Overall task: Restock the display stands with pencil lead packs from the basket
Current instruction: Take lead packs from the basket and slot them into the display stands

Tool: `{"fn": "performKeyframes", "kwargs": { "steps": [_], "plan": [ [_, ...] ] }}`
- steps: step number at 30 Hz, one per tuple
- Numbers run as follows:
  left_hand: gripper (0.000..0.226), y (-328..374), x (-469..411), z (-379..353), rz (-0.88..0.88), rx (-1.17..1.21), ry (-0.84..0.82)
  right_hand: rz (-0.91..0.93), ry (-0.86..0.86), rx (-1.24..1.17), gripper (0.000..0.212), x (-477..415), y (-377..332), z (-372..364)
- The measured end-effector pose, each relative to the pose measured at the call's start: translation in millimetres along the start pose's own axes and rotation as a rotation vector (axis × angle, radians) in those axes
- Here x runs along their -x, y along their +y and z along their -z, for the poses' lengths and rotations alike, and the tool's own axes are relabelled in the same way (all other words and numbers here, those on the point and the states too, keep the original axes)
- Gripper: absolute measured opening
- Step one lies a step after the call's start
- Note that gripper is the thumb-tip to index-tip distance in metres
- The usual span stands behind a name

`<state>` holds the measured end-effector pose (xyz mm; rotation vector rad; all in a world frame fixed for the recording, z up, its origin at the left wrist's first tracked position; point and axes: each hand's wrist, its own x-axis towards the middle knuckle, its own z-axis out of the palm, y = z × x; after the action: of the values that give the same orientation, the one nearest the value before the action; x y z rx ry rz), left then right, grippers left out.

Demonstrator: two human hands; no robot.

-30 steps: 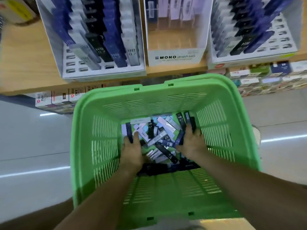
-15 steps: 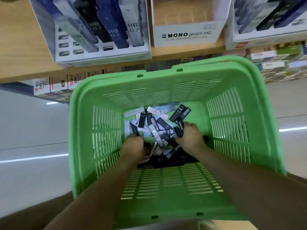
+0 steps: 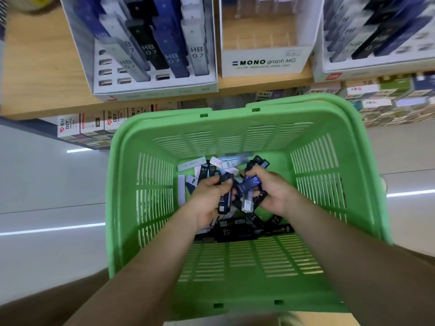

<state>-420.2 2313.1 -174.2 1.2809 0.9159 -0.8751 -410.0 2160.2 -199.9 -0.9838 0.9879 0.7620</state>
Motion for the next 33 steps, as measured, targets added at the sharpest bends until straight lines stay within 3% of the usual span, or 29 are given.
{"fn": "performKeyframes", "kwargs": {
  "steps": [5, 8, 12, 14, 19, 28, 33],
  "plan": [
    [0.035, 2, 25, -28, 0.009, 0.021, -0.066, 0.171, 0.065, 0.042, 0.003, 25, -3, -24],
    [0.047, 3, 40, -24, 0.042, 0.120, -0.095, 0.341, 0.149, 0.150, 0.009, 44, -4, -32],
    [0.061, 7, 68, -18, 0.042, 0.139, -0.237, 0.406, 0.136, 0.179, 0.004, 74, -5, -33],
    [0.055, 9, 82, -19, -0.028, 0.137, -0.291, 0.454, 0.119, 0.122, 0.006, 89, -9, -35],
    [0.012, 11, 117, -24, -0.276, -0.008, -0.294, 0.602, 0.111, 0.022, 0.011, 126, -20, -41],
    [0.024, 18, 167, -31, -0.427, -0.101, -0.234, 0.784, 0.144, -0.142, 0.017, 169, -38, -49],
    [0.026, 19, 180, -23, -0.422, -0.132, -0.212, 0.709, 0.094, -0.596, 0.005, 191, -58, -37]
  ]
}}
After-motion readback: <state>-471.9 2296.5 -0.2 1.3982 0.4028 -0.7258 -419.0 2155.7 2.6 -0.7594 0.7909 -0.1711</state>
